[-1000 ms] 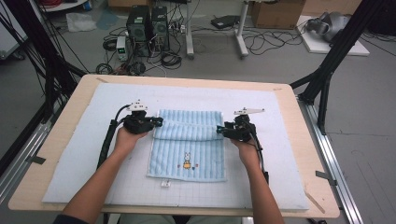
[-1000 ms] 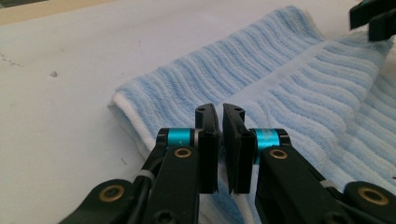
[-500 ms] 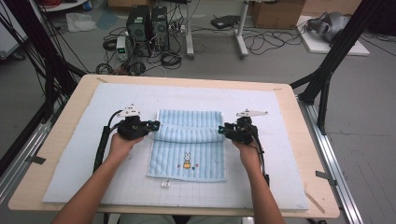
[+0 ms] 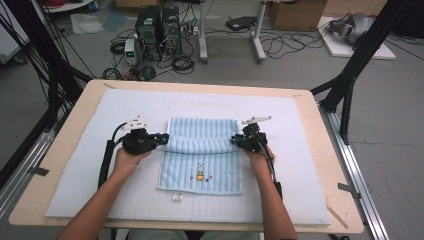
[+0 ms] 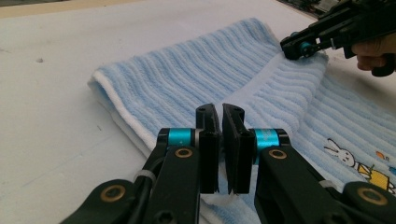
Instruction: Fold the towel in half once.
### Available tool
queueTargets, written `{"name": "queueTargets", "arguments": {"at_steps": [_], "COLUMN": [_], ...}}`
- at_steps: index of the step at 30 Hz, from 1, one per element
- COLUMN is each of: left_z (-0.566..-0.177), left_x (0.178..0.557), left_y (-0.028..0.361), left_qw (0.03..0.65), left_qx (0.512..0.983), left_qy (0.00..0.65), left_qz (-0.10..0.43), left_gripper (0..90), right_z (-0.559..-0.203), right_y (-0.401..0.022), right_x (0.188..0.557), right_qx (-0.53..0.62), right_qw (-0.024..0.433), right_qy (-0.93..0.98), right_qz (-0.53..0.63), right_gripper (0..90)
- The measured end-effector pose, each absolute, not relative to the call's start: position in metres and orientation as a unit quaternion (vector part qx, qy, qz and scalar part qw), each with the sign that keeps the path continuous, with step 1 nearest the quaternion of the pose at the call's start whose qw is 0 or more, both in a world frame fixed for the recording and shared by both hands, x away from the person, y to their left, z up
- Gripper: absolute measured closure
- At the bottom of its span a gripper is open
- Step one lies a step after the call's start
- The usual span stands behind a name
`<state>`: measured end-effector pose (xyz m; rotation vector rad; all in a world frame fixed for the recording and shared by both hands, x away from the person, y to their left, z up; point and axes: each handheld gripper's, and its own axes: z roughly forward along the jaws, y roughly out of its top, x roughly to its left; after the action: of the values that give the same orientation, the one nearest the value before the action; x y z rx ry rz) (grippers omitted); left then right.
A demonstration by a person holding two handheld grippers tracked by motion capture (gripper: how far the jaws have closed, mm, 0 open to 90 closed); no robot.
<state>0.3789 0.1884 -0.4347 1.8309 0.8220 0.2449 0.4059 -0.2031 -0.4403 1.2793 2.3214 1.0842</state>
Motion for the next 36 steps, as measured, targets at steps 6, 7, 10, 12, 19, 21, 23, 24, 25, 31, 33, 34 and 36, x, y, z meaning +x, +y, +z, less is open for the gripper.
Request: {"name": "queueTargets", "arguments": {"at_steps": [6, 7, 10, 12, 19, 21, 23, 24, 25, 31, 33, 34, 36], "left_z": [-0.431, -0.431, -0.429, -0.429, -0.431, -0.432, -0.433, -0.433, -0.433, -0.433, -0.433, -0.433, -0.434], "left_x": [0.376, 0.375, 0.372, 0.369, 0.350, 0.343, 0.337, 0.334, 0.330, 0.310, 0.304, 0.301, 0.296], "left_y": [0.191, 0.192, 0.194, 0.194, 0.194, 0.195, 0.197, 0.197, 0.198, 0.199, 0.199, 0.200, 0.200], "left_qw": [0.539, 0.541, 0.543, 0.547, 0.546, 0.545, 0.544, 0.546, 0.545, 0.545, 0.544, 0.544, 0.542], "left_qx": [0.762, 0.762, 0.761, 0.758, 0.762, 0.763, 0.763, 0.761, 0.763, 0.764, 0.766, 0.767, 0.768], "left_qy": [0.342, 0.342, 0.341, 0.341, 0.336, 0.337, 0.337, 0.338, 0.338, 0.332, 0.330, 0.329, 0.329], "left_qz": [0.103, 0.103, 0.099, 0.098, 0.091, 0.092, 0.090, 0.090, 0.089, 0.091, 0.093, 0.092, 0.091], "left_gripper": [84.7, 84.6, 84.6, 84.5, 84.4, 84.4, 84.5, 84.5, 84.5, 84.6, 84.6, 84.6, 84.6], "right_z": [-0.431, -0.429, -0.424, -0.424, -0.425, -0.424, -0.424, -0.424, -0.425, -0.424, -0.422, -0.422, -0.421], "right_y": [-0.206, -0.206, -0.208, -0.212, -0.224, -0.225, -0.226, -0.226, -0.226, -0.225, -0.225, -0.225, -0.224], "right_x": [0.396, 0.394, 0.383, 0.375, 0.347, 0.340, 0.333, 0.329, 0.326, 0.303, 0.295, 0.291, 0.282], "right_qx": [0.433, 0.427, 0.415, 0.416, 0.408, 0.407, 0.405, 0.404, 0.402, 0.402, 0.399, 0.397, 0.397], "right_qw": [0.143, 0.147, 0.150, 0.146, 0.138, 0.135, 0.135, 0.136, 0.137, 0.137, 0.138, 0.139, 0.139], "right_qy": [0.800, 0.801, 0.797, 0.792, 0.781, 0.780, 0.778, 0.777, 0.776, 0.775, 0.776, 0.776, 0.777], "right_qz": [0.390, 0.394, 0.411, 0.423, 0.453, 0.455, 0.461, 0.463, 0.466, 0.468, 0.469, 0.470, 0.468], "right_gripper": [83.9, 83.9, 84.1, 84.2, 84.2, 84.3, 84.2, 84.2, 84.3, 84.4, 84.4, 84.4, 84.4]}}
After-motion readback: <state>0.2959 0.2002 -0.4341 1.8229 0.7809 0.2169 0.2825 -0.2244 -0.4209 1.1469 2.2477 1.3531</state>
